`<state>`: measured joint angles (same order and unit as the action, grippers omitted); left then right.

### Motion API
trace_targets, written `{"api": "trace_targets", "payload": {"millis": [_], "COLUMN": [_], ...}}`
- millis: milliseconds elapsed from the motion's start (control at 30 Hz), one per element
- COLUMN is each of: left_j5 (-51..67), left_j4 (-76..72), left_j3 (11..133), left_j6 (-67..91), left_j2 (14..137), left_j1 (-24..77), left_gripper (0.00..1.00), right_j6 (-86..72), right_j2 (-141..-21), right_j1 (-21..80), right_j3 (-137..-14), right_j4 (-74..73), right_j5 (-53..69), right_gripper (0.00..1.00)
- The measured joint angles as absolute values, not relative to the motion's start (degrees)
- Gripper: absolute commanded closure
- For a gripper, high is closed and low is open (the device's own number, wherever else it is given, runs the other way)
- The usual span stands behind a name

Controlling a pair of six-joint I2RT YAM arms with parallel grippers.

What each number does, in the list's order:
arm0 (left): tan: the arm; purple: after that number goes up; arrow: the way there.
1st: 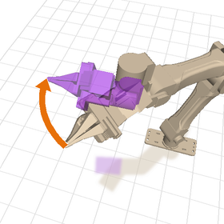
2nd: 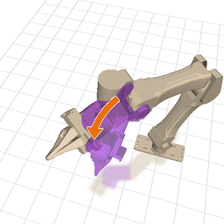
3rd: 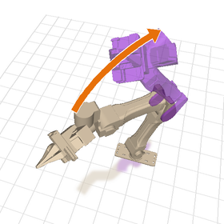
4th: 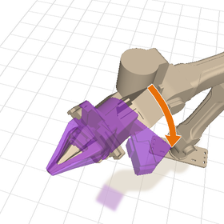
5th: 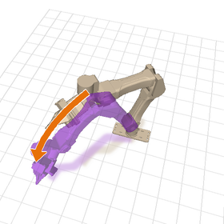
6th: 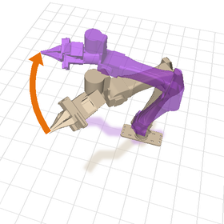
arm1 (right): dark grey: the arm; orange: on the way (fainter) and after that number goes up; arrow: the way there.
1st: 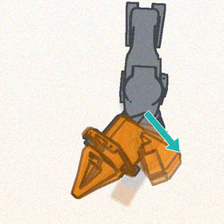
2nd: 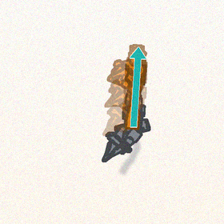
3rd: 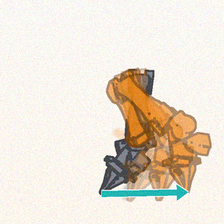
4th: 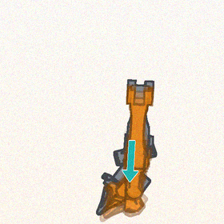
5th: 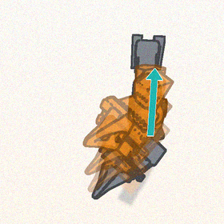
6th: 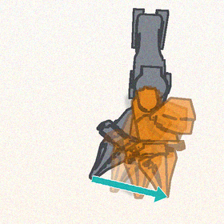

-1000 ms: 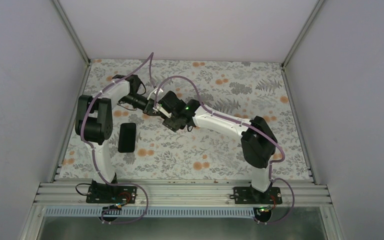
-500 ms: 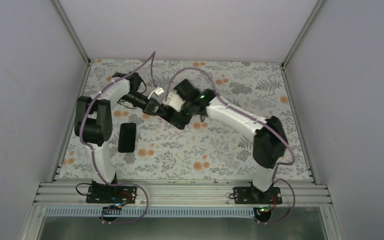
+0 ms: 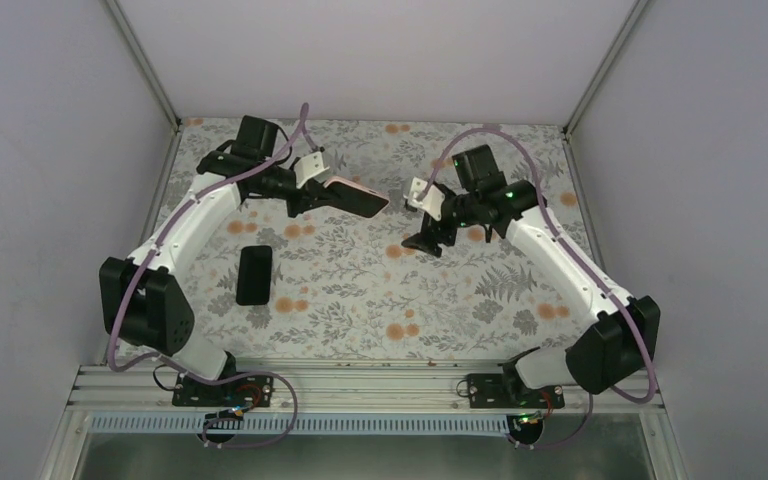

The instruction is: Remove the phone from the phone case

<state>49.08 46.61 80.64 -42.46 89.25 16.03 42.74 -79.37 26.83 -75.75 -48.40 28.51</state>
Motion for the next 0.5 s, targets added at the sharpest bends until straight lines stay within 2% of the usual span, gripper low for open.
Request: {"api": "trace_targets", "payload": {"millis": [167, 333, 500], "left_j5": [49.84, 50.11, 51.03], "left_j4": [44.05, 42.68, 41.87], "left_j3": [77.36, 73.41, 72.95], "left_j6": [-45.28, -46.28, -46.33], "left_j2": [87.70, 85.38, 84.75], "left_j1": [16.38, 17.67, 18.74], "left_gripper": [0.96, 0.97, 0.98], "right_j6": [47.48, 51.20, 54.61], "right_j2": [-80.90, -82.94, -86.35], "right_j1": [23.51, 17.04, 16.49], "right_j3": [-71.18, -71.16, -71.70], "right_j4": [-48.03, -47.20, -48.27], "right_j5": [35.14, 41.56, 45.95], "right_gripper": [0.21, 0.24, 0.28]}}
